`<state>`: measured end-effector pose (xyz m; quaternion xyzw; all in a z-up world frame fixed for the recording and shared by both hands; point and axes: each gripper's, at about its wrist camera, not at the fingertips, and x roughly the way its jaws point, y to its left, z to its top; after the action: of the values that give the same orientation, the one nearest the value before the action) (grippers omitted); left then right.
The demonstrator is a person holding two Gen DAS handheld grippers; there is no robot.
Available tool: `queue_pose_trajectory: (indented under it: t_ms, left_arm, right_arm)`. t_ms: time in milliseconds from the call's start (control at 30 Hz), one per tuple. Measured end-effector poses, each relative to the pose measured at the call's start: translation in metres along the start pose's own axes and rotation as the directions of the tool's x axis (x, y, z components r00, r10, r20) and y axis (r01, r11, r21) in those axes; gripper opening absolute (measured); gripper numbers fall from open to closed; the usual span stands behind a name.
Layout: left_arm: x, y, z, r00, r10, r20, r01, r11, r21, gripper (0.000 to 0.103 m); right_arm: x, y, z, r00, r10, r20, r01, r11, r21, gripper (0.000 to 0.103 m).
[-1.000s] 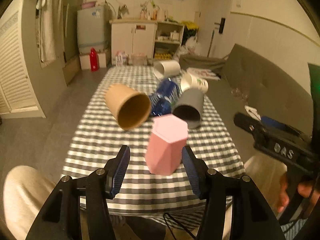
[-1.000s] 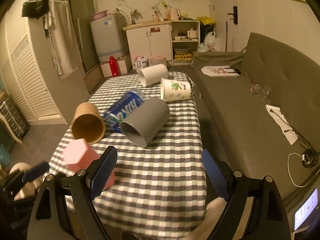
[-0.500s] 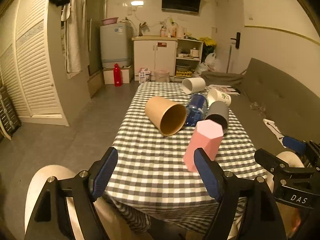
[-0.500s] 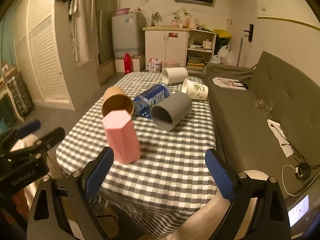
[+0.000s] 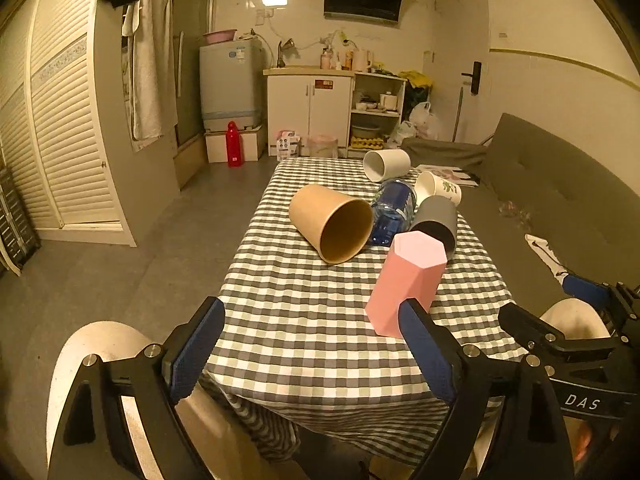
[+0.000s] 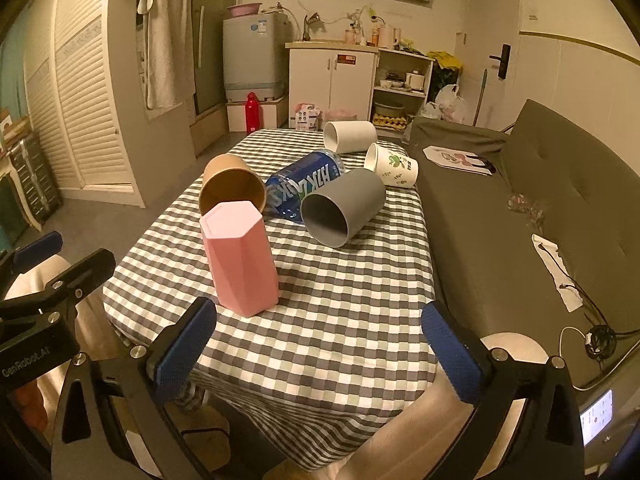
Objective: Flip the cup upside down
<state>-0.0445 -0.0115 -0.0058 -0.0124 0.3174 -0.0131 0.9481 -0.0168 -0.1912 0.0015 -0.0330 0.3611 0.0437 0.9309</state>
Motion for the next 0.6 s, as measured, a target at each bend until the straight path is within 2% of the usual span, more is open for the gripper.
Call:
queue_pose_trajectory:
  t_ms: [600]
  left_arm:
    - [0.0019, 0.0056, 0.0015, 1.0, 0.014, -0.009, -0.015, 0.999, -0.03, 0.094]
  right_arm:
    - [0.004, 0.0012, -0.0004, 1.0, 0.001, -0.012, -0.001, 1.0, 0.004, 0.103]
